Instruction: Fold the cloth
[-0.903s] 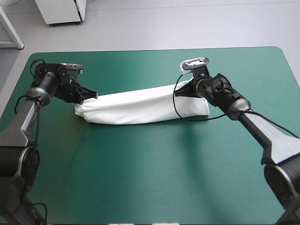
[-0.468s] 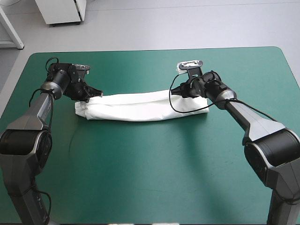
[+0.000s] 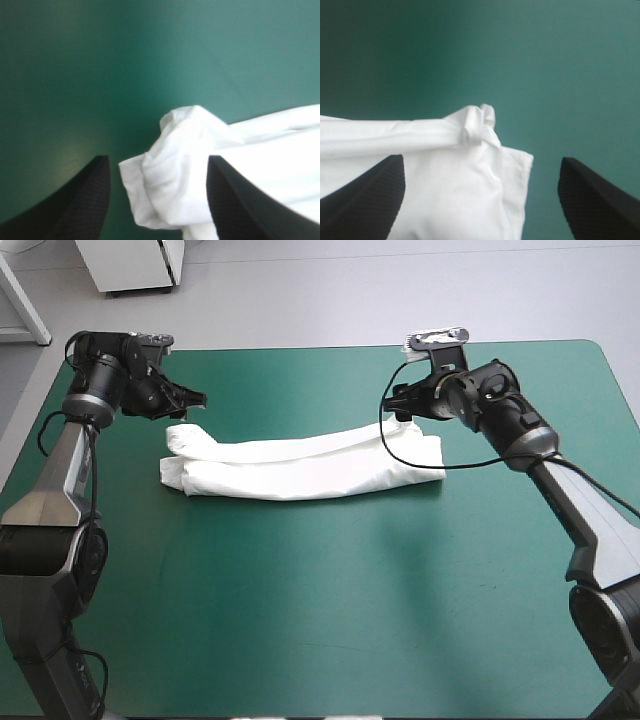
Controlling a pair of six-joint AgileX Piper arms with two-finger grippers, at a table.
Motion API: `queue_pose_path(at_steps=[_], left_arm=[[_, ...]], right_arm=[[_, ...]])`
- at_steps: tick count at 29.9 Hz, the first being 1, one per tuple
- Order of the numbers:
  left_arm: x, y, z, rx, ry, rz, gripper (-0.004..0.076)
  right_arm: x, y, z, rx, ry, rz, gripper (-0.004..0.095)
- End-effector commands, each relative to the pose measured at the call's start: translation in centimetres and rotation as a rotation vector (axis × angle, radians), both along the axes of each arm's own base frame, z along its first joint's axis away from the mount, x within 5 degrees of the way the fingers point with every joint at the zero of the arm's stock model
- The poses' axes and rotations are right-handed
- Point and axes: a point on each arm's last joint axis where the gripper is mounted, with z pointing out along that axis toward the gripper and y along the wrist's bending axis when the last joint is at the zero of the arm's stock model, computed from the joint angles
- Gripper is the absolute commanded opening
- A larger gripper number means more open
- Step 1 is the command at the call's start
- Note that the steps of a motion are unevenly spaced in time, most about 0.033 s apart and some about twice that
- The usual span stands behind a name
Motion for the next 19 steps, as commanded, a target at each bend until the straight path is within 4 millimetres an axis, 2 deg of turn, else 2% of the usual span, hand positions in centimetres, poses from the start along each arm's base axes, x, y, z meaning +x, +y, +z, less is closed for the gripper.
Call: queue_pose_path(at_steps=[1, 4, 8, 14, 19], left_arm=[[-2.1, -1.5, 4.4, -0.125, -0.062, -0.046, 0.0361], [-2.4, -4.0, 3.6, -0.222, -0.021, -0.138, 0.0211], [-2.7, -8.0, 0.8, -0.272, 0.012, -0.248, -0.0009], [-3.0, -11.8, -3.4, -0.275, 0.036, -0.293, -0.0009], [-3.1, -14.0, -5.5, -0.273, 0.063, -0.326, -0.0009]], right_arm=[[-1.3, -2.3, 3.1, 0.006, -0.028, -0.035, 0.0789], [-1.3, -3.5, 2.3, 0.010, 0.041, -0.030, 0.0789], [-1.2, -5.1, 1.3, 0.070, 0.115, -0.032, 0.0784], [-0.9, -7.1, 0.3, 0.189, 0.219, -0.016, 0.0764], [0.1, -7.4, -1.8, 0.207, 0.300, 0.002, 0.0764]])
